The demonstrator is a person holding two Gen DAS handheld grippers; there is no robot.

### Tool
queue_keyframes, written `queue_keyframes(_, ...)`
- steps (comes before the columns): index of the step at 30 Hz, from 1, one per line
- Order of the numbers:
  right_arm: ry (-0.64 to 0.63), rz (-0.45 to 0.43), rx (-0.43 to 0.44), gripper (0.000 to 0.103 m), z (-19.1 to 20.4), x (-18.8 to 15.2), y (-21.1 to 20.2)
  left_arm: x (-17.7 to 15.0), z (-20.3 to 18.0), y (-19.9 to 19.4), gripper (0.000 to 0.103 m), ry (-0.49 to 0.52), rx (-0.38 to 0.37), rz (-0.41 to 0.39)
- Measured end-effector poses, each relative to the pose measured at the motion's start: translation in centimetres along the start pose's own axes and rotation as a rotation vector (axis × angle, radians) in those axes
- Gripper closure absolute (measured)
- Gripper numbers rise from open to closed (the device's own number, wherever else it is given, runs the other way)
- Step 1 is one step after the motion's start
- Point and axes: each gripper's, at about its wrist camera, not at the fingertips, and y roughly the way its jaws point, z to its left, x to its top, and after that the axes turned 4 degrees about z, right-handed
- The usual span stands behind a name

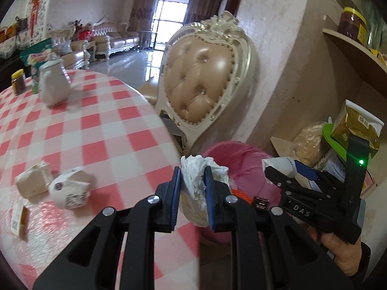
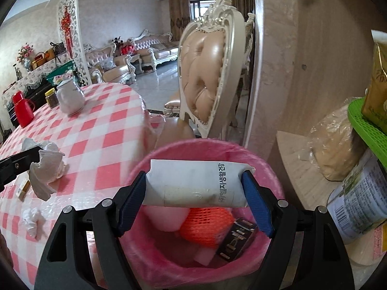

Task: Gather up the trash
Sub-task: 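Open the right tool to drop the rolled paper while the left tool releases the tissue into the bin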

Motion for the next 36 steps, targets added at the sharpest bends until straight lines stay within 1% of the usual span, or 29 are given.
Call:
queue_keyframes(8,0.011,0.013,-0.012,0.028,-1.5,0.4,1.7,1.0,-2.8,2.6,0.084,0.034,-0.030,0.026)
queue_keyframes(16,0.021,0.029,-0.012,0.028,-2.5,0.3,3.0,2.7,-3.6,4.5,0.084,0.048,-0.037,0.029)
queue_keyframes(25,0.010,0.044,-0.017,0.028,-2.7,0.6,4.2,4.6,-4.9,7.0,0.084,0.060,-0.068,0.037)
queue_keyframes(32,0.009,0.046,-0.008,0.028,-3.0,0.6,4.0,5.5,-5.4,8.3,0.084,0.069,-0.078,0.044)
queue_keyframes(36,0.013,0.047,0.002,0.025,-3.2,0.1,3.5,5.8,-5.7,8.9,0.083,0.074,-0.089,0.052)
